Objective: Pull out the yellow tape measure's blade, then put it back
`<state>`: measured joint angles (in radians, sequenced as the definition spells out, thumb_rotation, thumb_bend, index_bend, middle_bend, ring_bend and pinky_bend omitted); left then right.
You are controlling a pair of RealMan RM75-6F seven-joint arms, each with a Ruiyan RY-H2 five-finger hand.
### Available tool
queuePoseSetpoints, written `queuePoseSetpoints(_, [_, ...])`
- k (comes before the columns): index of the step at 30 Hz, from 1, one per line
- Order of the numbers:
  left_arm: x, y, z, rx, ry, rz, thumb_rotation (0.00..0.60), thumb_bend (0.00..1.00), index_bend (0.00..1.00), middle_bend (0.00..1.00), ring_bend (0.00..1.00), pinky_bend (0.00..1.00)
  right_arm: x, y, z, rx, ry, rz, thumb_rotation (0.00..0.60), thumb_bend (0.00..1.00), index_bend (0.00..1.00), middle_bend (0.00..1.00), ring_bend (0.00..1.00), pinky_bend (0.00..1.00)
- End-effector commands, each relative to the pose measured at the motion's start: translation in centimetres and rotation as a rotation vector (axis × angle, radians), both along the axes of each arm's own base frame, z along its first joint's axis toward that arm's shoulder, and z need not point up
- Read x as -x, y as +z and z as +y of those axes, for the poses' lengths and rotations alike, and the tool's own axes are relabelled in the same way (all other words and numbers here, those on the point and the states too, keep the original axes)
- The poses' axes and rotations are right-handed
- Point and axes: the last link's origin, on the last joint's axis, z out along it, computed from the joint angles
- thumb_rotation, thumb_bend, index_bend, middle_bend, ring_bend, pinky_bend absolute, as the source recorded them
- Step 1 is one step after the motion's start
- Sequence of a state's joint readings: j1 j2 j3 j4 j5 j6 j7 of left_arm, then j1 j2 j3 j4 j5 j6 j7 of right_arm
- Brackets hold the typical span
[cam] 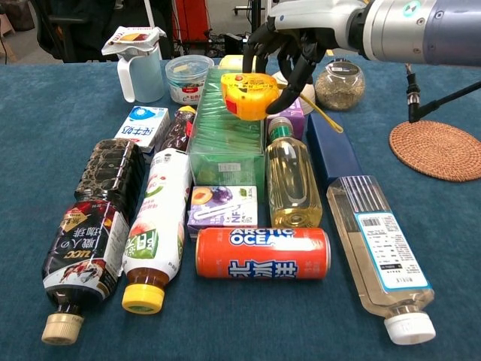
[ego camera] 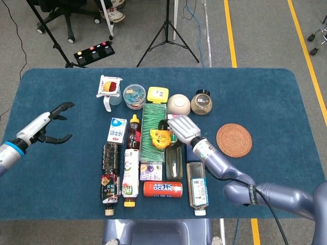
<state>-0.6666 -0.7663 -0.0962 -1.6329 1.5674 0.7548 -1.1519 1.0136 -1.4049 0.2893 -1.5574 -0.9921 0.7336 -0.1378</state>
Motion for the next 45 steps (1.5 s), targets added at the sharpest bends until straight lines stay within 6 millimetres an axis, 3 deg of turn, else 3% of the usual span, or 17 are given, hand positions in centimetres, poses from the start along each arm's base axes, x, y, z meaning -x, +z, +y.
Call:
queuePoseSetpoints(1, [0.6,0.1,-0.2,-0.001,0.013,-0.003,0.600,0.32,0.04,0.00,0.00,0.15,-0.5,-0.3,-0.1,-0.006,0.004,0.002,0.600,0.20,0.53,0.54,0.55,0.57])
queuePoseSetpoints(10, [1.1,0.3,-0.4,-0.001,0.021,-0.013,0.600,0.32,0.04,0.00,0.00,0.15,-0.7,-0.1,0.0,-0.003,-0.002,0.014,0.600,0.18,0.22,0.28,0.29,0.39])
queuePoseSetpoints(15, [1.2,0.3,-0.4,0.000,0.022,-0.017,0.600,0.31,0.04,0.00,0.00,0.15,-0.7,0.2,0.0,0.004,-0.002,0.022,0.600,0.17,0.11,0.22,0.23,0.34])
queuePoseSetpoints(20, [1.3,0.4,-0.2,-0.008,0.023,-0.018,0.600,0.31,0.04,0.00,0.00,0.15,-0.1,1.2,-0.1,0.029,-0.007,0.037,0.600,0.17,0.09,0.22,0.22,0.33])
queuePoseSetpoints(24, [1.5,0.6,-0.2,-0.019,0.017,0.003,0.600,0.31,0.04,0.00,0.00,0.15,0.9,2.3,-0.1,0.060,-0.015,0.056,0.600,0.18,0.13,0.23,0.23,0.33])
queuePoseSetpoints(30, [2.6,1.4,-0.6,-0.063,0.038,0.056,0.600,0.31,0.06,0.00,0.00,0.16,4.4,5.8,-0.4,0.143,-0.082,0.057,0.600,0.22,0.27,0.28,0.26,0.35])
queuePoseSetpoints(37, [4.6,1.7,-1.4,-0.140,0.093,0.080,0.600,0.31,0.23,0.01,0.00,0.21,8.2,9.0,0.2,0.235,-0.132,0.068,0.600,0.26,0.49,0.41,0.40,0.44])
queuePoseSetpoints(45, [7.1,0.8,-3.3,-0.217,0.095,0.220,0.600,0.31,0.36,0.11,0.02,0.27,13.9,11.1,1.4,0.356,-0.201,0.177,0.600,0.28,0.54,0.46,0.49,0.52])
